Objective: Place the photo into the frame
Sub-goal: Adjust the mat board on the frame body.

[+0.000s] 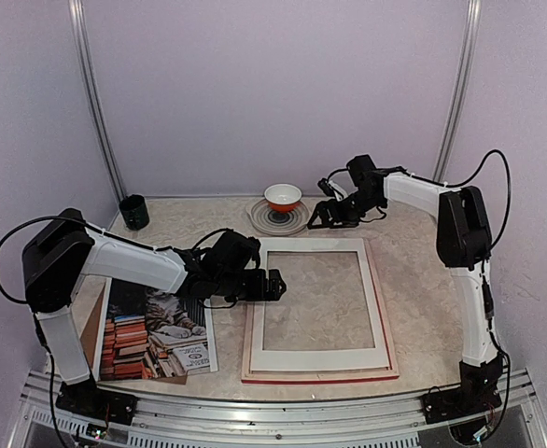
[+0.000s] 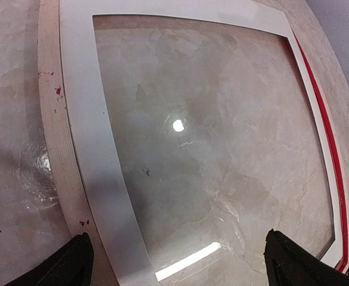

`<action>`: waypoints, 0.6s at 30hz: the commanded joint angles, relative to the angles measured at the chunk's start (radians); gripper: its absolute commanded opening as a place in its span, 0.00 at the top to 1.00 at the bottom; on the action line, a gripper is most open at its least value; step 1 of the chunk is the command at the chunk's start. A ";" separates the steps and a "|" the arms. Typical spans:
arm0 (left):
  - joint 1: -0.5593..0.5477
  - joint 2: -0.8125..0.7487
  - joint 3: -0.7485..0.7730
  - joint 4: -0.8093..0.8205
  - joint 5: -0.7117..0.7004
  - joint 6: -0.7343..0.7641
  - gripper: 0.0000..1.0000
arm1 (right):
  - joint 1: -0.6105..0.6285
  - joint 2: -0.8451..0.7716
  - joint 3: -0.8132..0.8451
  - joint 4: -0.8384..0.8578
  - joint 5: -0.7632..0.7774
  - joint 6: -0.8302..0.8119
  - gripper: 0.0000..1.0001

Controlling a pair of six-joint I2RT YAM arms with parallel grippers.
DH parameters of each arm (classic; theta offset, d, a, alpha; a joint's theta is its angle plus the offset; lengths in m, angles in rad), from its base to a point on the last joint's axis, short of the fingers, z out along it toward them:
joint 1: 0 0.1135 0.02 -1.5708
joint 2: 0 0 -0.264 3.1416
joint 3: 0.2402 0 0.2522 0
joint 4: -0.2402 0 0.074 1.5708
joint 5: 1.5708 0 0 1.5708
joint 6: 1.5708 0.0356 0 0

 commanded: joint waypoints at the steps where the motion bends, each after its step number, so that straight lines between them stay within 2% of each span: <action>1: -0.001 0.022 0.008 0.010 0.006 -0.002 0.01 | 0.010 0.060 0.090 -0.049 0.007 0.020 0.01; 8: -0.001 0.023 0.007 0.011 0.006 -0.003 0.01 | 0.012 0.105 0.081 -0.057 -0.031 0.007 0.01; 18: -0.002 0.032 0.006 0.023 0.013 -0.010 0.01 | 0.016 0.054 -0.016 -0.018 -0.046 -0.002 0.01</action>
